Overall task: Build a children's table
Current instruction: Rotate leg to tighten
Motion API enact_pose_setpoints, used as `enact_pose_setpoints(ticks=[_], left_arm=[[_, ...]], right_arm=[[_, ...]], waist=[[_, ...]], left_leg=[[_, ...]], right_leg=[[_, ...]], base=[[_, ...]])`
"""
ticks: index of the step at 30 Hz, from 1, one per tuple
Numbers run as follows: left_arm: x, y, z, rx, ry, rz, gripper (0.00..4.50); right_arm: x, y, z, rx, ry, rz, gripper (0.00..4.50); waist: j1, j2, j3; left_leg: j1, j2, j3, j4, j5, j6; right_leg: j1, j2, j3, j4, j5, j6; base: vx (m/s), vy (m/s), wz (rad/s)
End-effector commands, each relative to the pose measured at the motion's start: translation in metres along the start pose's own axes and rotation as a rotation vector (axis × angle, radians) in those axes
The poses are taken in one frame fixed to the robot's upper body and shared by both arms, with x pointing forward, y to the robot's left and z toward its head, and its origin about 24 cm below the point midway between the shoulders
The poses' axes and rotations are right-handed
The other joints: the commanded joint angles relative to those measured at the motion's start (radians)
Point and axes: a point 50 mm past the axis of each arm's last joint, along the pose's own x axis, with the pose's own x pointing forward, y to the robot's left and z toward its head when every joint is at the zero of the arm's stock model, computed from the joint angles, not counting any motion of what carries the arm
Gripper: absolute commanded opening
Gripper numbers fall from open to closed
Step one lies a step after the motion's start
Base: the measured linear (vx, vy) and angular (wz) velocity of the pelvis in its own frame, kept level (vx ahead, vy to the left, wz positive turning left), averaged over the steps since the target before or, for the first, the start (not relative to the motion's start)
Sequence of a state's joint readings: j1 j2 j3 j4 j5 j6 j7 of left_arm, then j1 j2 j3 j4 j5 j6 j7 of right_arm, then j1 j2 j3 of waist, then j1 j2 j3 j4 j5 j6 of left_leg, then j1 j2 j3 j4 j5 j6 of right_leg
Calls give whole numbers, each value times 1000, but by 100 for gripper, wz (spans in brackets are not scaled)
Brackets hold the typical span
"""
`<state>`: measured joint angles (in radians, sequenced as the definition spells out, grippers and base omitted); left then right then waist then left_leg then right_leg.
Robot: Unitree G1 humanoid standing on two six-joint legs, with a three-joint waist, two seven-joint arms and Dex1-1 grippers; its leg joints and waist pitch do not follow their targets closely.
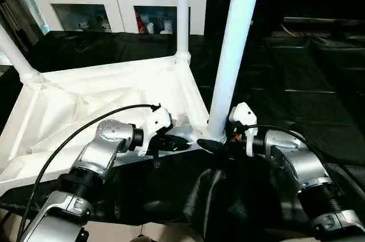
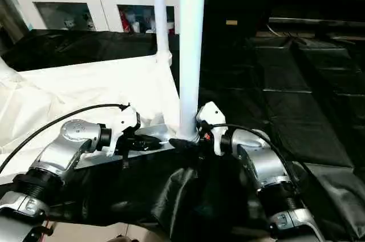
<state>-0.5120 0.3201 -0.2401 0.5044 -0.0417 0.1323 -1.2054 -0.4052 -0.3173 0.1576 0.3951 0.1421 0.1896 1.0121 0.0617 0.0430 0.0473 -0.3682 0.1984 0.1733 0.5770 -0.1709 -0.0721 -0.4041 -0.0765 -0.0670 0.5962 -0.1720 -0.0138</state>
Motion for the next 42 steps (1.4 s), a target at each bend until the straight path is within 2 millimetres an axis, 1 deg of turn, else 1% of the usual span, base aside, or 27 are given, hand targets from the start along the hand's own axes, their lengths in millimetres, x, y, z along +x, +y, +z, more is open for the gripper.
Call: enact_pose_setpoints(ticks=[1,3,6,7,8,10,12,13,16,17,18,19,20,21,24,25,26,27,29,30,32,34,36,38,40,41,42], left_arm=[[2,-2,16,41,-89,-29,0],[2,-1,16,42,-86,-8,0],[4,2,16,41,-87,31,0],[5,4,17,42,-91,56,0],[9,9,21,25,-112,106,0],[11,12,24,12,-119,147,0],[16,16,27,0,-127,193,0],[16,16,27,0,-127,193,0],[27,26,35,-6,-118,305,0],[32,29,38,-7,-115,346,0],[34,29,40,-7,-116,355,0],[38,31,43,-9,-119,380,0],[41,32,45,-10,-122,398,0],[45,33,49,-9,-129,413,0],[51,29,51,-2,-139,391,0],[52,29,52,-1,-141,385,0],[52,26,51,8,-149,351,0],[52,26,51,8,-149,351,0],[50,24,48,17,-149,321,0],[49,23,47,18,-149,310,0],[47,22,45,22,-150,288,0],[42,20,42,30,-152,244,0],[36,17,38,37,-150,194,0],[32,15,36,42,-145,161,0],[29,14,34,47,-135,136,0],[24,12,31,53,-120,101,0],[21,10,28,55,-106,75,0]], right_arm=[[4,5,-1,11,8,31,357],[6,6,-1,18,6,26,349],[9,6,-3,30,5,6,317],[11,6,-3,41,-2,-11,317],[20,2,-2,98,-38,-103,302],[24,1,-3,120,-43,-150,284],[31,0,-5,141,-42,-207,275],[31,0,-5,141,-42,-207,275],[51,-2,-9,209,-4,-354,268],[59,-2,-10,220,13,-413,267],[61,-2,-10,223,18,-432,267],[67,-2,-9,226,29,-472,267],[71,-2,-8,221,34,-494,267],[78,-1,-4,201,35,-497,267],[82,1,0,183,3,-471,267],[82,2,2,193,-17,-446,267],[80,2,3,211,-45,-405,322],[80,2,3,211,-45,-405,336],[76,0,4,218,-62,-376,338],[74,0,4,213,-64,-369,349],[70,-2,4,185,-62,-341,386],[59,-3,4,135,-58,-282,386],[47,-5,4,86,-56,-218,386],[39,-6,5,64,-52,-188,386],[32,-8,5,49,-49,-169,386],[23,-9,5,30,-43,-143,386],[16,-11,5,14,-36,-119,386]], waist=[[0,-12,-65],[0,-11,-65],[-1,-11,-64],[-2,-15,-64],[-1,-13,-64],[-5,-14,-63],[-7,-14,-63],[-8,-14,-63],[-14,-12,-64],[-16,-11,-64],[-17,-7,-65],[-19,-9,-65],[-21,-7,-66],[-20,-9,-66],[-19,-9,-69],[-19,-9,-70],[-19,-11,-69],[-18,-10,-69],[-17,-10,-69],[-17,-11,-69],[-17,-10,-70],[-13,-12,-70],[-12,-11,-69],[-8,-13,-66],[-9,-12,-67],[-5,-12,-66],[-4,-11,-66]], left_leg=[[6,27,-2,-59,-204,66],[6,26,-1,-58,-201,67],[6,27,-2,-59,-207,63],[6,26,-1,-59,-210,61],[8,26,-2,-60,-210,57],[7,23,-2,-61,-221,47],[9,24,-4,-62,-221,37],[8,23,-3,-61,-218,36],[6,19,-3,-60,-208,32],[8,19,-4,-59,-211,26],[8,18,-4,-59,-208,22],[8,17,-4,-59,-212,19],[8,17,-4,-58,-209,19],[8,17,-4,-59,-208,21],[5,18,-3,-56,-191,42],[3,18,-3,-55,-178,52],[3,18,-2,-55,-177,61],[3,18,-2,-55,-180,65],[3,19,-2,-54,-180,71],[2,19,-2,-54,-179,73],[5,21,-2,-54,-177,75],[3,21,-1,-52,-173,86],[2,21,-1,-52,-170,93],[4,24,0,-53,-190,93],[4,24,0,-54,-195,88],[5,26,-1,-55,-203,81],[6,27,-1,-55,-202,82]], right_leg=[[54,-57,40,-69,-217,-216],[53,-57,40,-69,-214,-217],[53,-57,40,-70,-228,-213],[53,-57,40,-71,-235,-210],[51,-58,41,-72,-243,-208],[50,-59,41,-75,-272,-200],[50,-59,41,-76,-286,-190],[51,-58,41,-75,-284,-188],[51,-58,41,-75,-267,-189],[50,-58,41,-76,-273,-189],[49,-58,41,-76,-273,-190],[51,-58,40,-78,-275,-189],[51,-58,41,-76,-263,-192],[52,-59,40,-76,-254,-192],[56,-58,40,-70,-193,-207],[58,-58,40,-68,-169,-213],[58,-58,40,-68,-160,-218],[59,-58,40,-68,-163,-219],[60,-58,39,-67,-167,-223],[61,-59,39,-67,-166,-223],[60,-59,40,-67,-160,-227],[63,-58,39,-65,-144,-233],[62,-59,39,-65,-146,-234],[61,-58,38,-68,-179,-229],[59,-58,38,-68,-197,-227],[59,-58,38,-70,-215,-221],[57,-57,39,-69,-206,-224]], base=[[0,0,0],[0,0,0],[0,0,0],[0,0,0],[0,0,0],[0,0,0],[0,0,0],[0,0,0],[0,0,0],[0,0,0],[0,0,0],[0,0,0],[0,0,0],[0,0,0],[0,0,0],[0,0,0],[0,0,0],[0,0,0],[0,0,0],[0,0,0],[0,0,0],[0,0,0],[0,0,0],[0,0,0],[0,0,0],[0,0,0],[0,0,0]])
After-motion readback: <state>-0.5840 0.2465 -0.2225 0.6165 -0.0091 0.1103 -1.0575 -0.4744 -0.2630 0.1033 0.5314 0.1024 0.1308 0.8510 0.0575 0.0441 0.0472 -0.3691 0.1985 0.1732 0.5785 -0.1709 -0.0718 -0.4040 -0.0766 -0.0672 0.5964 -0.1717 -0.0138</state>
